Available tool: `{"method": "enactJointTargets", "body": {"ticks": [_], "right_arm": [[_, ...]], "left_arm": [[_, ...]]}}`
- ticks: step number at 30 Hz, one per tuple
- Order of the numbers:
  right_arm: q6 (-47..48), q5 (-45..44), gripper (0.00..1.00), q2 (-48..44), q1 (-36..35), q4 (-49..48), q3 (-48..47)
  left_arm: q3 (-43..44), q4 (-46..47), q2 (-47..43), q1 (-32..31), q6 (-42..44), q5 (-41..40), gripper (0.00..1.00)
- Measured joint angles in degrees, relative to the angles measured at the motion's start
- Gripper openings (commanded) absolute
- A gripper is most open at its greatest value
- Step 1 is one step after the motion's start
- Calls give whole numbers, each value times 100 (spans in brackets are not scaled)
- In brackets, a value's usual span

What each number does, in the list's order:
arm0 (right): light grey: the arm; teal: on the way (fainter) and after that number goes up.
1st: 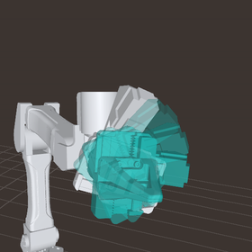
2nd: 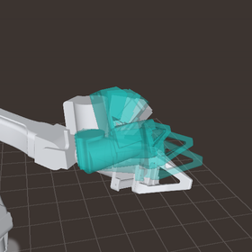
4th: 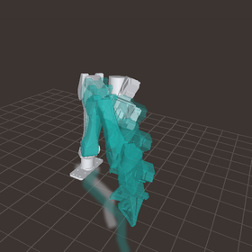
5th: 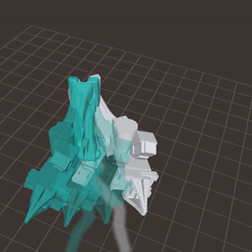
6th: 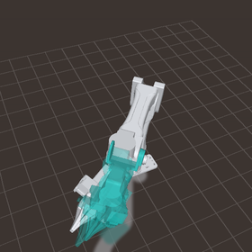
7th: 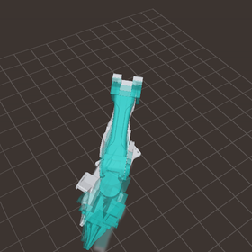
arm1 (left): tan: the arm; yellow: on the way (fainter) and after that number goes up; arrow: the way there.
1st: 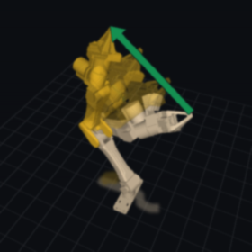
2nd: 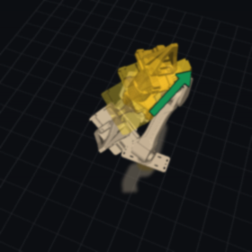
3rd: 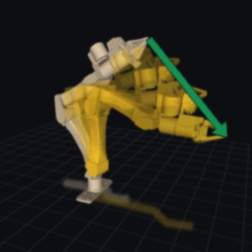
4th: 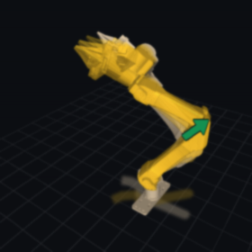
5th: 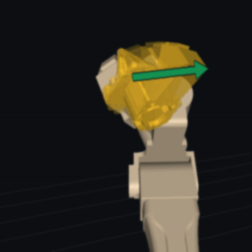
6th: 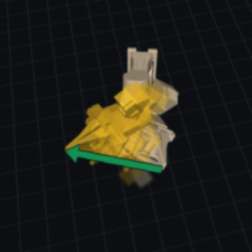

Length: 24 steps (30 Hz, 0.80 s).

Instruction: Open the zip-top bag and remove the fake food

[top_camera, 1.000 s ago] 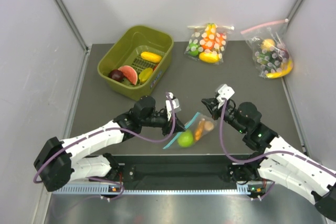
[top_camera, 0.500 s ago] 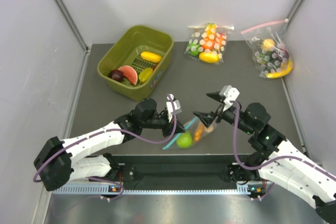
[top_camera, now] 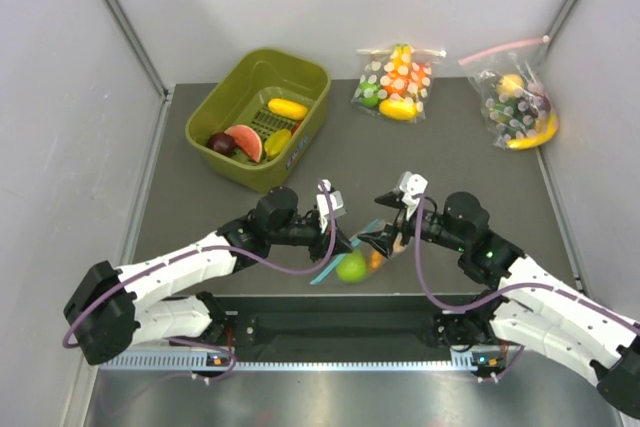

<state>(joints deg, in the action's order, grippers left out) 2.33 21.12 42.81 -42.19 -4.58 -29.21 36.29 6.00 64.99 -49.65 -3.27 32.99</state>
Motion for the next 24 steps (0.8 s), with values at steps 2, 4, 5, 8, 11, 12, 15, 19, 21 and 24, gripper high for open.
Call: {"method": "enactJointTargets", "body": {"ticks": [2,4,5,8,11,12,15,19,21,24], "right_arm": [[2,68,91,76,0,-55,4],[4,166,75,177,0,-116,4],[22,208,69,236,0,-146,4],[28,343,35,437,0,-192,4],[4,463,0,579,0,-256,4],[-37,470,0,605,0,-258,4],[-63,376,0,588,0,-271,17],[-92,-63,0,367,-7,-251,111],[-90,-310,0,232,-7,-214,131],[-83,-691,0,72,-4,-164,136]], "left_arm": [[0,0,-4,-2,2,15,1],[0,0,-15,-2,2,15,0],[0,0,-26,0,2,15,0],[0,0,-42,-2,7,13,0],[0,-4,-39,-2,20,11,0],[0,-7,-42,-2,24,11,0],[0,0,-42,0,24,-2,1],[0,101,-42,0,26,-96,2],[2,155,-42,0,26,-118,2],[2,177,-39,0,28,-153,2]]}}
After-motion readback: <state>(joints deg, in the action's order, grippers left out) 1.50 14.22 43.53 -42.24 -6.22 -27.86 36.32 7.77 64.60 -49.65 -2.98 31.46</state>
